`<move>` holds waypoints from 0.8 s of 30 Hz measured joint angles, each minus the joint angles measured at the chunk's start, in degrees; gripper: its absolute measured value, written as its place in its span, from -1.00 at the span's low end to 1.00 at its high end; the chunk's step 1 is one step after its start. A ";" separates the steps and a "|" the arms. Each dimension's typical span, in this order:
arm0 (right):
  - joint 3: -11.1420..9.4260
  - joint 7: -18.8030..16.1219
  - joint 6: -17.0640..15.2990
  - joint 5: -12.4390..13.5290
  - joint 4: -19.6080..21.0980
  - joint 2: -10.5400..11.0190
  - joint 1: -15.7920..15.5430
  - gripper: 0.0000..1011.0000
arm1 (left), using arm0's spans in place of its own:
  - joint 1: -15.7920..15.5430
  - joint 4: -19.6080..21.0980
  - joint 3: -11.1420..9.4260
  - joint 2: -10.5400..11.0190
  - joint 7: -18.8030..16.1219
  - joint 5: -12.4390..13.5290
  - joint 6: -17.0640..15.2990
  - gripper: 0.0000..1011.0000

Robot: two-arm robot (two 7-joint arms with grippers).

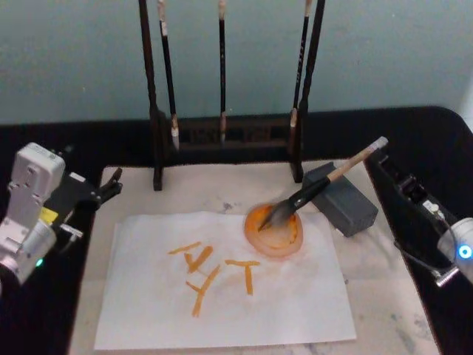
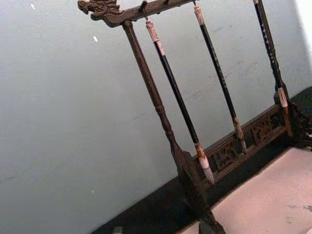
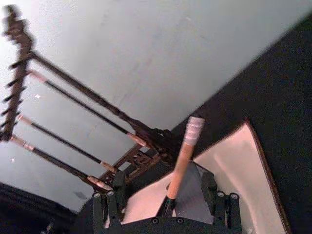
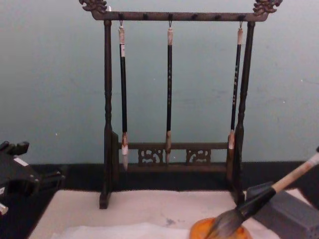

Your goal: Pick up the brush from the inkstone, write on the paper, then place the brush back to its original position.

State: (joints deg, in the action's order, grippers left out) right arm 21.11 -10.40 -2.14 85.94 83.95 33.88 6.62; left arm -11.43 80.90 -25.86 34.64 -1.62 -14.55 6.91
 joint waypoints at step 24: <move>12.23 13.74 19.08 -58.33 -0.16 -0.81 4.35 0.98 | 0.00 0.00 0.00 0.00 0.00 0.00 0.00 1.00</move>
State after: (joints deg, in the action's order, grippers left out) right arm 33.34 3.34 16.94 27.60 83.79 33.07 10.97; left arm -11.43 80.90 -25.86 34.65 -1.62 -14.55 6.91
